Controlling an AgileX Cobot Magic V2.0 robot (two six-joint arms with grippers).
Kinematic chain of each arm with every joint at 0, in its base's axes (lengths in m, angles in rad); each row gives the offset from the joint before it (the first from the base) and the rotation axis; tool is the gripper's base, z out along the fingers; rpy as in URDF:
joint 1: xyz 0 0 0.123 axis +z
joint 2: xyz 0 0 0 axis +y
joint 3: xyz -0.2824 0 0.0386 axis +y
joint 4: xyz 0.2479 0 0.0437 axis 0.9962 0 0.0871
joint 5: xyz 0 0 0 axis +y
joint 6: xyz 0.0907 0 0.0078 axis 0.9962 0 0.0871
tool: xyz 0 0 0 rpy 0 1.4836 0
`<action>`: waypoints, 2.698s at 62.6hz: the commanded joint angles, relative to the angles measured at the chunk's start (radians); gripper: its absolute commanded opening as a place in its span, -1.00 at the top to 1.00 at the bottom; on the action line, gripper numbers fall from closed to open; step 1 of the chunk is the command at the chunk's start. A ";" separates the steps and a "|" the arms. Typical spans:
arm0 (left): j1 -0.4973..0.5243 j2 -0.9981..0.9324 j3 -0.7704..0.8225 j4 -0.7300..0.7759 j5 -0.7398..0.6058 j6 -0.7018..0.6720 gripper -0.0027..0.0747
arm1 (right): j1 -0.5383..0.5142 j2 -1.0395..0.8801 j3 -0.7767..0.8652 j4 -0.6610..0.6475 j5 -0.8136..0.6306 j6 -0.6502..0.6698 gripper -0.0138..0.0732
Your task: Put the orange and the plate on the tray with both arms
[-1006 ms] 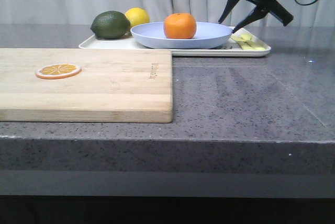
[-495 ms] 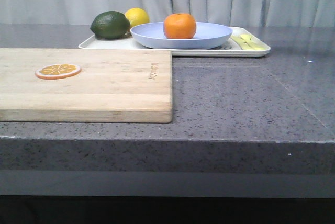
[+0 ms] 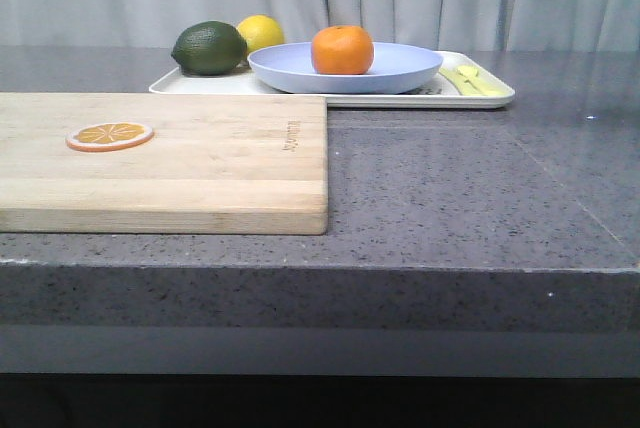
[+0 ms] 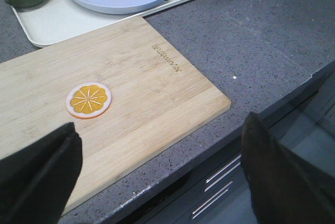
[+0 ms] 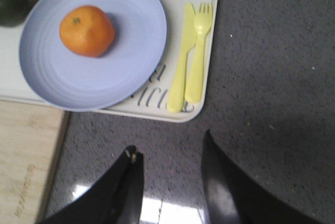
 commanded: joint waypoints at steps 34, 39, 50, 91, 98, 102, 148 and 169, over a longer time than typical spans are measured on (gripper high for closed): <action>0.003 0.004 -0.024 -0.008 -0.071 -0.010 -0.62 | 0.004 -0.771 0.924 -0.032 -0.370 -0.185 -0.01; 0.003 0.004 -0.024 -0.008 -0.071 -0.010 -0.62 | 0.004 -0.889 1.048 -0.032 -0.419 -0.185 -0.01; 0.003 0.004 -0.024 -0.008 -0.073 -0.010 -0.62 | 0.004 -1.124 1.234 -0.032 -0.492 -0.184 -0.01; 0.003 0.004 -0.024 -0.008 -0.073 -0.010 -0.62 | 0.004 -1.282 1.328 -0.031 -0.522 -0.183 -0.01; 0.003 0.004 -0.024 -0.008 -0.073 -0.010 -0.62 | 0.004 -1.282 1.328 -0.031 -0.522 -0.183 -0.01; 0.003 0.004 -0.024 -0.008 -0.073 -0.010 -0.62 | 0.004 -1.282 1.328 -0.031 -0.521 -0.183 0.02; 0.003 0.004 -0.024 -0.008 -0.073 -0.010 0.98 | 0.004 -1.282 1.328 -0.029 -0.514 -0.183 0.95; 0.003 0.004 -0.024 -0.008 -0.073 -0.010 0.98 | 0.004 -1.282 1.328 -0.029 -0.514 -0.183 0.95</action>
